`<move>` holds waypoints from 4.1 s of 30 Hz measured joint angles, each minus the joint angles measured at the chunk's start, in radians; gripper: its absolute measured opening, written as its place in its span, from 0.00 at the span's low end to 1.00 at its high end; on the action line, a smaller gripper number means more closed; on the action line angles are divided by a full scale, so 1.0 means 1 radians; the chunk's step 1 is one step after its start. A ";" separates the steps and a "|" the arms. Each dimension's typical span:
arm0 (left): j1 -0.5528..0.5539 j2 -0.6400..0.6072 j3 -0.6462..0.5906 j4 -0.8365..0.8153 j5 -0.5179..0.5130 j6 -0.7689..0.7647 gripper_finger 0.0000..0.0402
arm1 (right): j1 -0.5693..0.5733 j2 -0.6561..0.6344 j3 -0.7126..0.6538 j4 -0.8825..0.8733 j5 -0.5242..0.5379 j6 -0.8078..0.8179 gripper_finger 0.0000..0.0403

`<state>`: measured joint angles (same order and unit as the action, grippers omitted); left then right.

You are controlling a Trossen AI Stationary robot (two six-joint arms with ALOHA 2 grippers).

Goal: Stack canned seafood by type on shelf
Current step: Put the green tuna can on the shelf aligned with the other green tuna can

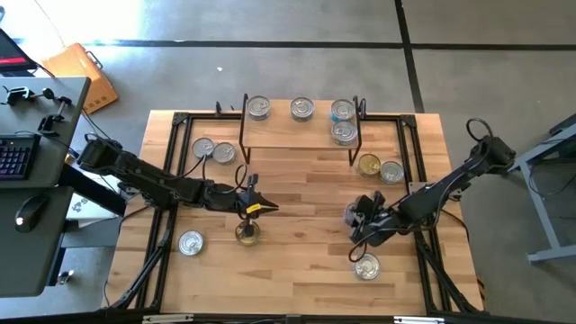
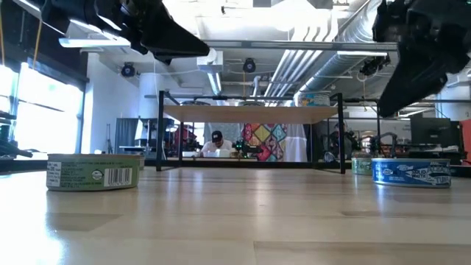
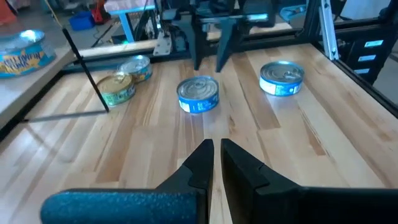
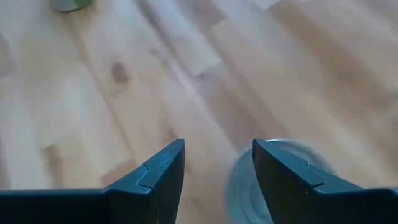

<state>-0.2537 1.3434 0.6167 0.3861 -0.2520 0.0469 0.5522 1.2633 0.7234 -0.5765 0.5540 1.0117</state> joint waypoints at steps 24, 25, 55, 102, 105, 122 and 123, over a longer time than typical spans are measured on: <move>-0.002 0.000 0.000 0.029 0.001 0.017 0.05 | -0.508 -0.001 -0.164 -0.169 0.203 -0.270 0.04; -0.002 0.000 0.000 0.029 0.001 0.017 0.05 | -0.532 -0.001 -0.173 -0.141 0.188 -0.303 0.02; -0.002 0.000 0.000 0.031 0.002 0.007 0.05 | -0.396 -0.016 -0.121 0.344 -0.302 -0.742 0.00; -0.009 0.000 0.000 0.031 0.006 -0.017 0.05 | -0.539 -0.015 -0.124 0.353 -0.489 -0.889 0.61; -0.009 0.000 0.000 0.031 0.006 -0.017 0.05 | -0.525 -0.015 -0.106 0.336 -0.355 -0.852 0.61; -0.008 0.000 0.000 0.030 0.006 -0.012 0.05 | -0.533 0.252 -0.104 0.543 -0.103 -0.777 0.61; -0.008 0.000 0.000 0.029 0.006 -0.007 0.05 | -0.534 0.270 -0.104 0.575 -0.119 -0.777 0.61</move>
<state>-0.2615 1.3434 0.6167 0.4152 -0.2462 0.0400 0.0185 1.5332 0.6197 -0.0015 0.4350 0.2352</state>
